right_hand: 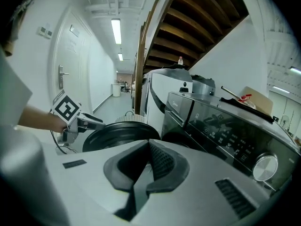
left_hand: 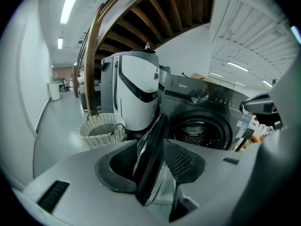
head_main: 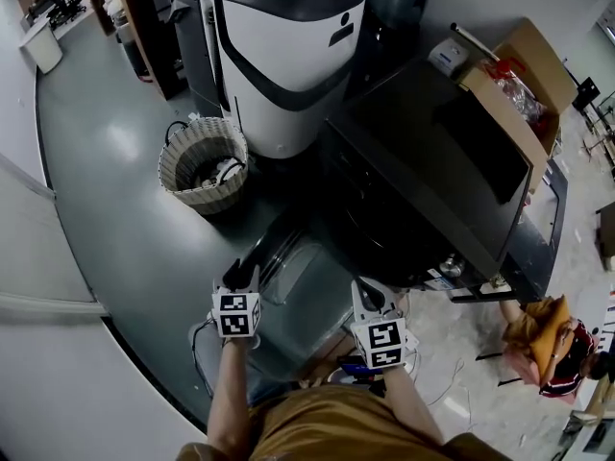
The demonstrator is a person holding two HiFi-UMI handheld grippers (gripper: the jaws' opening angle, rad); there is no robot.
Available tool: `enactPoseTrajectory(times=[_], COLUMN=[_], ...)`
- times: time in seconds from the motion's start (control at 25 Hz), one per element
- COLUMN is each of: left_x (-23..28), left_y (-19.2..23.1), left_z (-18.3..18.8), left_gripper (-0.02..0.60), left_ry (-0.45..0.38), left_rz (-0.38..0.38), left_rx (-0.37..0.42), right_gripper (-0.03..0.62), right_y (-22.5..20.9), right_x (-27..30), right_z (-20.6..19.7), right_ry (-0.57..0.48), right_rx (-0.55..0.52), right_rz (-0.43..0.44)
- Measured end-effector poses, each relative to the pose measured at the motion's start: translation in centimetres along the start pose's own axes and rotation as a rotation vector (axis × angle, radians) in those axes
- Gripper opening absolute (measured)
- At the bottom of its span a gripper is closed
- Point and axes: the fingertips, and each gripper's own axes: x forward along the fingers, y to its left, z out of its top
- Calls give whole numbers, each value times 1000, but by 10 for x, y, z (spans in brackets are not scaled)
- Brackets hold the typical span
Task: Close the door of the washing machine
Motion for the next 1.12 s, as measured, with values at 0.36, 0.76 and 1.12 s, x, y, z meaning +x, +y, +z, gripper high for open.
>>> enactPoseTrajectory(times=[0.36,0.76,1.12], left_x=[14,12,10], left_y=[12,10,-1], left_z=[-19,-22,-26], left_gripper=[155,152,150], left_ry=[41,61,73], left_rz=[-24,-29,-8], left_rx=[-28,-50,-80], right_gripper=[12,12,12], right_y=[15,18,1], right_x=[17,17,-1], right_z=[-3,0,-14], right_ry=[26,7,22], right_rx=[-3,3,10], right_rz=[-1,12,14])
